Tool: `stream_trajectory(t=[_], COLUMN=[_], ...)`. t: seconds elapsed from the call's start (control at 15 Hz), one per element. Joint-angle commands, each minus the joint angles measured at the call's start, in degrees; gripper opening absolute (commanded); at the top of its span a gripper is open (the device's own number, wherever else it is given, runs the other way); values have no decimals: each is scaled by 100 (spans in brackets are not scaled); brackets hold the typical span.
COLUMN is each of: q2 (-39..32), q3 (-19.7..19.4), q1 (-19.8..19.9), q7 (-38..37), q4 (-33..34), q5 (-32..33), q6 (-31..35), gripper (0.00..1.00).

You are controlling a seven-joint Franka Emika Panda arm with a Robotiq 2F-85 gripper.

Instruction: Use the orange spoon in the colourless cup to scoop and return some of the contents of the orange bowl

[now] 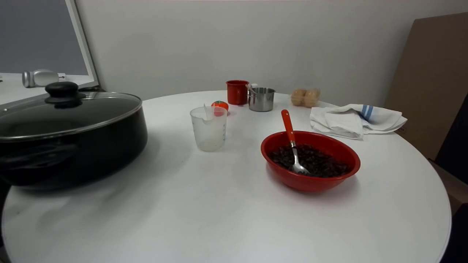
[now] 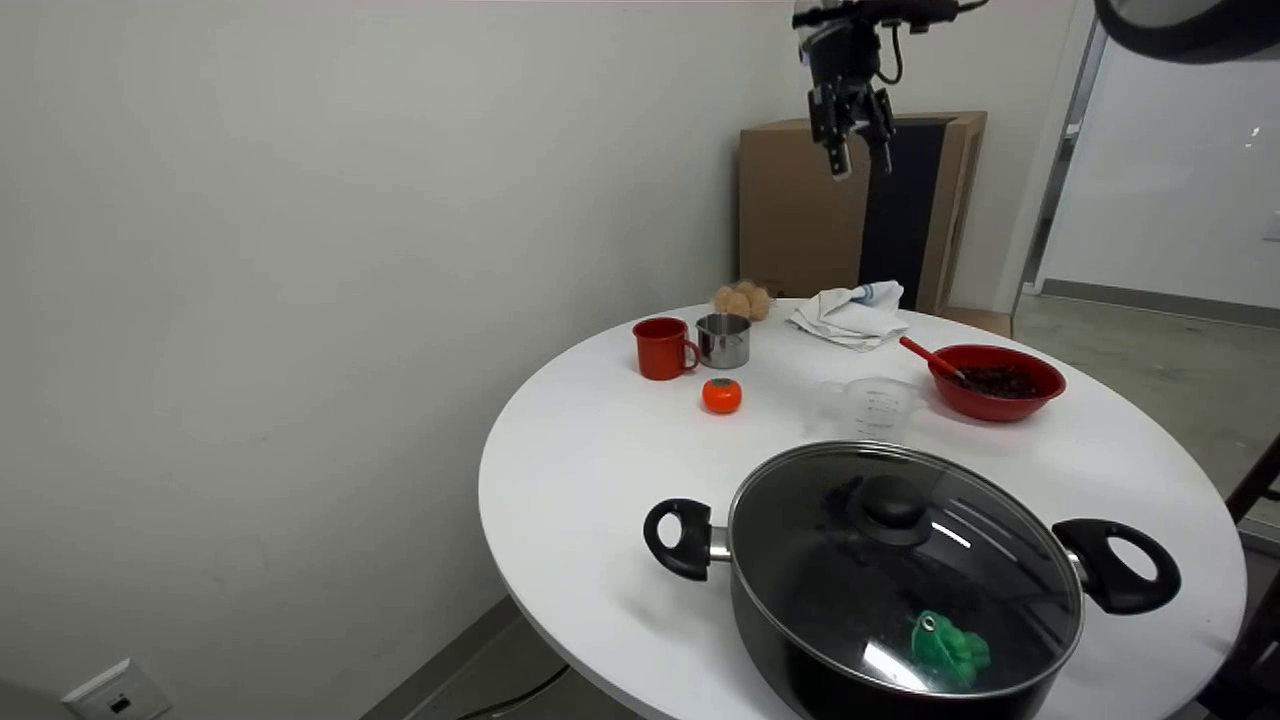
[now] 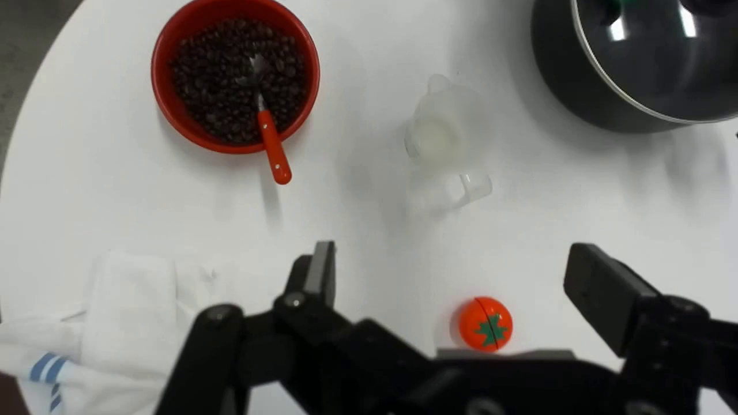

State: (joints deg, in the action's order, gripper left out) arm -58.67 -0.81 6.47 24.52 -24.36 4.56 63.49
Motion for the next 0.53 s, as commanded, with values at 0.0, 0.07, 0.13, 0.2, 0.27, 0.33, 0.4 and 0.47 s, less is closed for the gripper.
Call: stream_trajectory(t=[0.0,0.07,0.13,0.2,0.27,0.33,0.4,0.47], q2=[517,617,666,735,714,772,802,807], q3=[75,37,-38,-87,12,-10,-28,-41], q1=[-190,-299,-441,-574,-374,-475,-552,-595], q7=[-734,-895,-1016,-1116,-872,-978,-1033,-1071], q4=[20,43,58,64,-52,-51,-51,-52], q5=[-165,-93,33,125,-20,13,40,56], q6=[439,625,854,914,778,849,868,874], gripper=[100,100,100,100,100,100,100,100])
